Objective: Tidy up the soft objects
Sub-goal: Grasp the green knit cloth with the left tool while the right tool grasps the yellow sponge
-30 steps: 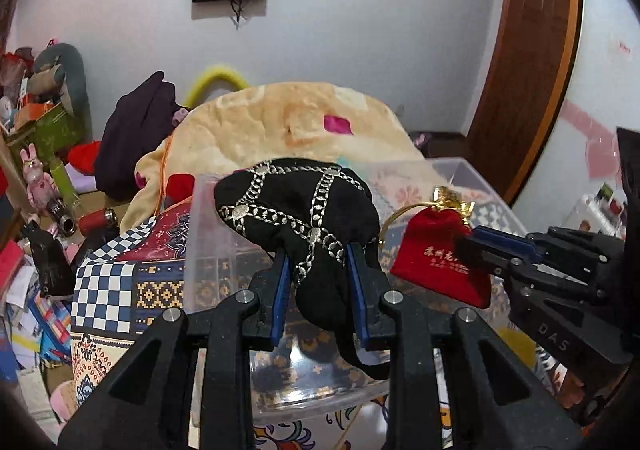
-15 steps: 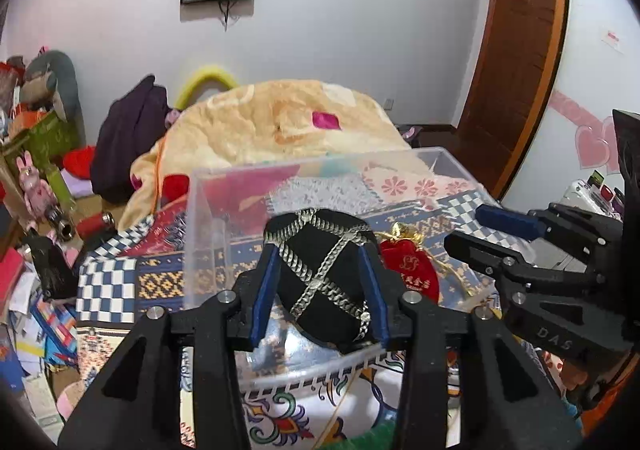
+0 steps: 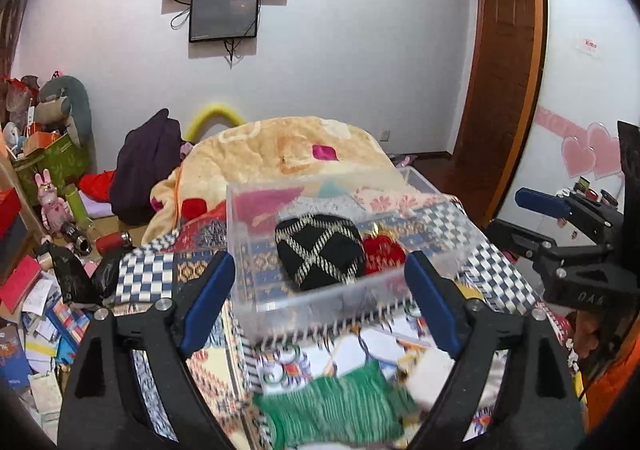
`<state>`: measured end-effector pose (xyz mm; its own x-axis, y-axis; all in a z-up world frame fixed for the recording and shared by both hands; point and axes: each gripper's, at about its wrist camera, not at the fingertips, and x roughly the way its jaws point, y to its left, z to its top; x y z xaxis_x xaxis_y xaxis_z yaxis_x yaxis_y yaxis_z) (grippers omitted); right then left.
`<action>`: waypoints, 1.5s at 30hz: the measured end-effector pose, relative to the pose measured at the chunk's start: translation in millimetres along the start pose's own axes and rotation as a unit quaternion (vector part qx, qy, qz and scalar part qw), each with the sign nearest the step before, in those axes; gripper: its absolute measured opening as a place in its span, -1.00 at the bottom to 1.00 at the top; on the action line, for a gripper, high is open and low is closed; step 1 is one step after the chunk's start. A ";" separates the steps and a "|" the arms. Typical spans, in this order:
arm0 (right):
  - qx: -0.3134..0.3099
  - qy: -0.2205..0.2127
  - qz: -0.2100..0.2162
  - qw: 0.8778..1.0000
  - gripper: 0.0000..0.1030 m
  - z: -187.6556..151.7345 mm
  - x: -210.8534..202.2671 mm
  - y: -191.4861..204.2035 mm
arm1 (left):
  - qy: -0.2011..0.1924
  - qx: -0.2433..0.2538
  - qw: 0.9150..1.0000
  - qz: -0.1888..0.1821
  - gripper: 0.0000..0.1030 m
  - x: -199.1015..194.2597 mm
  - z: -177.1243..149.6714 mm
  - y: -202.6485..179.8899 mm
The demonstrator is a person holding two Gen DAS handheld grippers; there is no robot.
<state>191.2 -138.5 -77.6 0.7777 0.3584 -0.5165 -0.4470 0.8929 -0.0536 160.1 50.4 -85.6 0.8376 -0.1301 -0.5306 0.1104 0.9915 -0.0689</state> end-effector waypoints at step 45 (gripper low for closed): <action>0.044 0.040 0.037 0.998 -0.33 -40.1 1.8 -8.5 | 0.044 -0.018 0.999 0.002 -0.49 -3.1 -74.4 15.1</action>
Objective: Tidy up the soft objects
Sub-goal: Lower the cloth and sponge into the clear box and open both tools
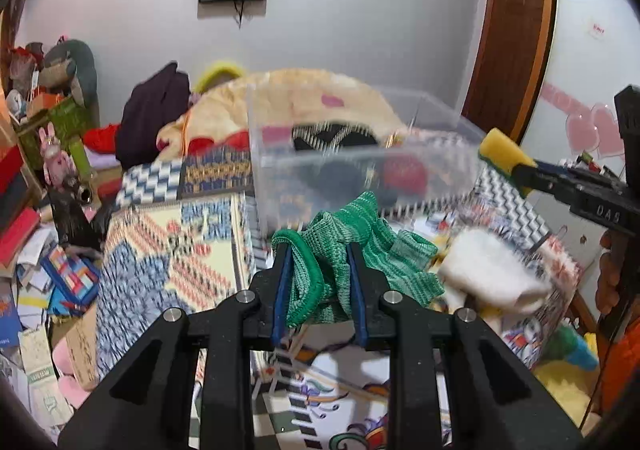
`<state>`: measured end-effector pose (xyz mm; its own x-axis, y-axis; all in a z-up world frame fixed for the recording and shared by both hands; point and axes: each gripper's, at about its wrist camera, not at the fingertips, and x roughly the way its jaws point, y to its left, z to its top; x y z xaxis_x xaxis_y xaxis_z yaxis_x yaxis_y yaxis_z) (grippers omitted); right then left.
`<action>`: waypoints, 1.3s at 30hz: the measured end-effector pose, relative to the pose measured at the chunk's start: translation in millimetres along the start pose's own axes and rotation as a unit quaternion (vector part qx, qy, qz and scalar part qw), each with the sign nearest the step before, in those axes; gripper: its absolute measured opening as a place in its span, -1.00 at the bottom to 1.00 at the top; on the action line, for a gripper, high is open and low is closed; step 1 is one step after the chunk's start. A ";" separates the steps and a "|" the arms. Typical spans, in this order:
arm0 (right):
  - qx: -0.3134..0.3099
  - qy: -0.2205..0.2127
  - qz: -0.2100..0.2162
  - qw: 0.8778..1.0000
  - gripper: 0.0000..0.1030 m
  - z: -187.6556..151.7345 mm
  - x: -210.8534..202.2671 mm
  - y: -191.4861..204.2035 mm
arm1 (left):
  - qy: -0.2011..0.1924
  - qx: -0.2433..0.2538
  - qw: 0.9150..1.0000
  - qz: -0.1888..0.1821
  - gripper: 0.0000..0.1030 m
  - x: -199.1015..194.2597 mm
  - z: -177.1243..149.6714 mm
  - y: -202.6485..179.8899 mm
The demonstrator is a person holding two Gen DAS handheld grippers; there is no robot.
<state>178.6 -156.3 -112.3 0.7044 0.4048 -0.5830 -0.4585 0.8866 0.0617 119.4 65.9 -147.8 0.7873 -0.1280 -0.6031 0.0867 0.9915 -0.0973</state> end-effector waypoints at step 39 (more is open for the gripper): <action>-0.050 0.043 -0.040 0.997 -0.31 54.2 92.4 13.3 | 0.026 -0.009 0.999 0.029 -0.38 105.4 95.4 0.1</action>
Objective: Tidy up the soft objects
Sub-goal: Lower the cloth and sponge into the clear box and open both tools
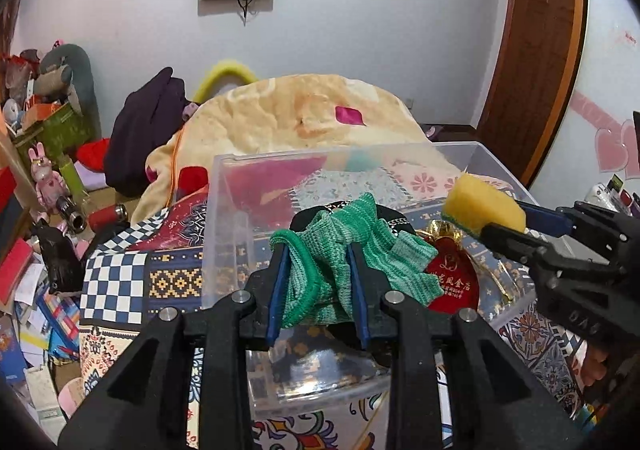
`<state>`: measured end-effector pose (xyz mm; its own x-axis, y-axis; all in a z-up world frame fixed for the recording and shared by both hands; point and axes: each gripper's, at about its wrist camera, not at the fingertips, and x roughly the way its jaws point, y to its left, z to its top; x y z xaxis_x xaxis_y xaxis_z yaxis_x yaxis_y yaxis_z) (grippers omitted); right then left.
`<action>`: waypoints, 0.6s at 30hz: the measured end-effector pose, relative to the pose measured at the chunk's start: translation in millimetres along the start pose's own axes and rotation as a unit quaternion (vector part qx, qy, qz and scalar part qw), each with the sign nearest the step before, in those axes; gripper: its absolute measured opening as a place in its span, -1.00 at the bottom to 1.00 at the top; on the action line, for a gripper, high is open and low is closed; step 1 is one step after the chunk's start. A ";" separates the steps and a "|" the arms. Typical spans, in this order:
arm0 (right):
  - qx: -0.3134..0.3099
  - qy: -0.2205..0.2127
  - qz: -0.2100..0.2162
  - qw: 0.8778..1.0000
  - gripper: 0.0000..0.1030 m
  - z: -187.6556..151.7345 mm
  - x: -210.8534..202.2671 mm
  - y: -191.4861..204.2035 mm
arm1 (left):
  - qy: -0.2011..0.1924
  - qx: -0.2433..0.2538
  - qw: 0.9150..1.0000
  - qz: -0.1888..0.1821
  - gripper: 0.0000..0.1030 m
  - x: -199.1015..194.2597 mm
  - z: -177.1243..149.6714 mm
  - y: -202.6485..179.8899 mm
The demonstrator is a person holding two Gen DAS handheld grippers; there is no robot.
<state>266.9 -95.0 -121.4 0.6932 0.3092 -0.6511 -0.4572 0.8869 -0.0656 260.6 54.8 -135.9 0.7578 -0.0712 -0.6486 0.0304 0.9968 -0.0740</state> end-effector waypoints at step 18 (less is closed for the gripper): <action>-0.017 -0.065 0.005 0.998 0.32 -1.7 -58.4 1.3 | -0.050 0.011 0.999 -0.013 0.38 -60.3 -3.2 -7.0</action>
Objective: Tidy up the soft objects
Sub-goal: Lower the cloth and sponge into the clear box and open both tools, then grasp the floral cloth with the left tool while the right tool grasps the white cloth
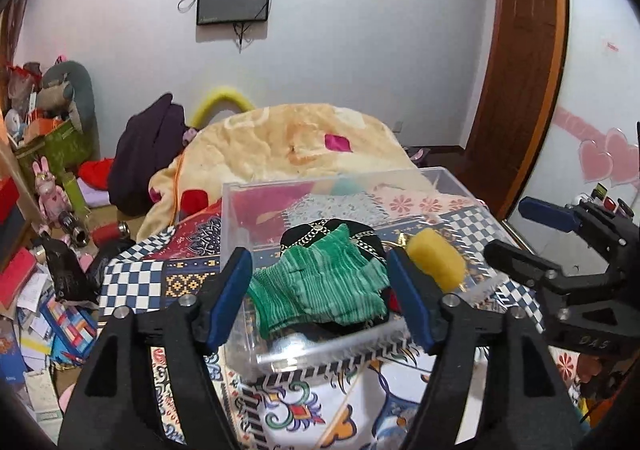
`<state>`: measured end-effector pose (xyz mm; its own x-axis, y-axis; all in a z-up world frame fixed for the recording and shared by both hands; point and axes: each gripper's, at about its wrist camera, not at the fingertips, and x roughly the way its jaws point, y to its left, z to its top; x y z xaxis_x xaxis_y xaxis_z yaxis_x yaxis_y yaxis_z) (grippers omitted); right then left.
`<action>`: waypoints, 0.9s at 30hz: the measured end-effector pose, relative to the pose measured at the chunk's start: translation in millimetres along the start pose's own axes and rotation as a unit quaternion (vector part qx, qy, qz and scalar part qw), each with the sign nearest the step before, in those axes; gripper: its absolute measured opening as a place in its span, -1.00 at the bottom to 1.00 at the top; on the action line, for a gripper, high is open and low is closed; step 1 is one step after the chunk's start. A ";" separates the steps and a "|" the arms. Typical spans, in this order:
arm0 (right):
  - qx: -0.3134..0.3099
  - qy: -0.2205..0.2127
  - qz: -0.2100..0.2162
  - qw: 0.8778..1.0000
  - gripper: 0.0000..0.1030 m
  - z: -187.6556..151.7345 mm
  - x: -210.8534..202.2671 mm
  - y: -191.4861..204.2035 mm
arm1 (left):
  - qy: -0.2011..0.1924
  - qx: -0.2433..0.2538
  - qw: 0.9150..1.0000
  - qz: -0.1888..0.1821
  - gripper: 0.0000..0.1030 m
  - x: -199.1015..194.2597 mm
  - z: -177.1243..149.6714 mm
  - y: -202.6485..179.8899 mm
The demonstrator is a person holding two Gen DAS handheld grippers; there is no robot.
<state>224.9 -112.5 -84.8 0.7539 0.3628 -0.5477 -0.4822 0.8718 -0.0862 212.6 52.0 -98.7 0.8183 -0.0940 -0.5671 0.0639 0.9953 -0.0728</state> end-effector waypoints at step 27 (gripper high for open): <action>0.046 0.057 0.088 0.993 0.57 -95.2 -29.7 32.3 | 0.057 0.032 0.997 -0.041 0.70 -63.3 -117.2 -35.2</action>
<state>144.5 -126.4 -150.5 0.6032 0.4780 -0.6385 -0.5556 0.8262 0.0936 91.6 20.2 -156.4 0.7391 -0.1734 -0.6509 0.1666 0.9833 -0.0728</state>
